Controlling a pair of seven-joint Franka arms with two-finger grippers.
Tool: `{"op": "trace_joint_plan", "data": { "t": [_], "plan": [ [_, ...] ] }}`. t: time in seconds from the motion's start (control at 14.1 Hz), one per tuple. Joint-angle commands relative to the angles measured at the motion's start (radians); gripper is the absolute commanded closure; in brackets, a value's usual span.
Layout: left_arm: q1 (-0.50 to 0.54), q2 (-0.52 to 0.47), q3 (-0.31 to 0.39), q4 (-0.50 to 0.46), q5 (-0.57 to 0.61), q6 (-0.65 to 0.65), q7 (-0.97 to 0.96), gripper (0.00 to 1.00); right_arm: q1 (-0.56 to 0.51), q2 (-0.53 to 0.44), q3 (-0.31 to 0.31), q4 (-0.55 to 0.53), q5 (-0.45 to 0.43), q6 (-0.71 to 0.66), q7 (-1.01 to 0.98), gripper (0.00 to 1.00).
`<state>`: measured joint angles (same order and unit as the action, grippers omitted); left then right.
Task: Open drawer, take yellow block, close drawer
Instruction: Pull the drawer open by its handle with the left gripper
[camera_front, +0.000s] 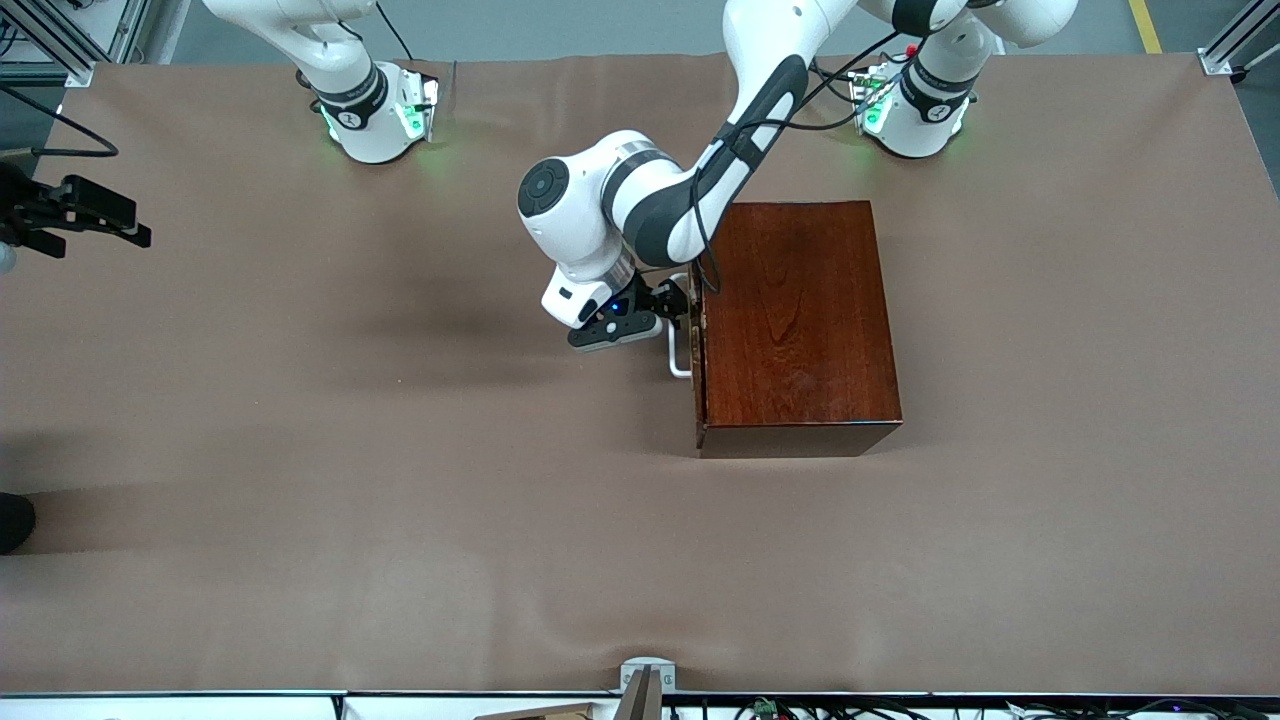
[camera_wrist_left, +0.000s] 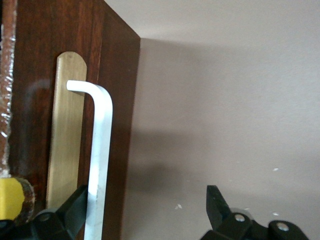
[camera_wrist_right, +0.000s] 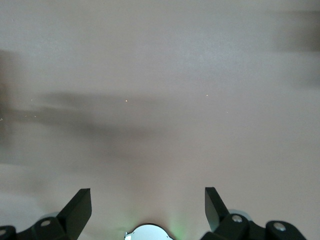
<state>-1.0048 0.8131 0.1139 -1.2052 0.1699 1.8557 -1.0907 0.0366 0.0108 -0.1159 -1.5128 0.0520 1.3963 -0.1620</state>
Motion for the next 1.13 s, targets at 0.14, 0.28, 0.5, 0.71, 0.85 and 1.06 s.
{"op": "trace_joint_plan", "data": {
  "t": [0.14, 0.28, 0.5, 0.71, 0.85, 1.06],
  "plan": [
    [-0.005, 0.049, -0.014, 0.039, -0.133, 0.169, -0.078, 0.00, -0.007, -0.015, 0.007, -0.006, -0.017, -0.005, -0.007, 0.00],
    [-0.011, 0.049, -0.014, 0.039, -0.164, 0.216, -0.119, 0.00, -0.007, -0.014, 0.007, -0.006, -0.017, -0.006, -0.008, 0.00],
    [-0.012, 0.049, -0.032, 0.039, -0.199, 0.292, -0.170, 0.00, -0.007, -0.014, 0.007, -0.006, -0.017, -0.005, -0.008, 0.00],
    [-0.012, 0.049, -0.036, 0.039, -0.246, 0.365, -0.205, 0.00, -0.012, -0.014, 0.007, 0.000, -0.017, -0.006, -0.010, 0.00],
    [-0.014, 0.049, -0.036, 0.039, -0.286, 0.422, -0.218, 0.00, -0.012, -0.014, 0.005, 0.000, -0.017, -0.005, -0.010, 0.00],
    [-0.015, 0.044, -0.043, 0.041, -0.306, 0.451, -0.219, 0.00, -0.015, -0.012, 0.005, 0.002, -0.018, -0.005, -0.007, 0.00]
  ]
}}
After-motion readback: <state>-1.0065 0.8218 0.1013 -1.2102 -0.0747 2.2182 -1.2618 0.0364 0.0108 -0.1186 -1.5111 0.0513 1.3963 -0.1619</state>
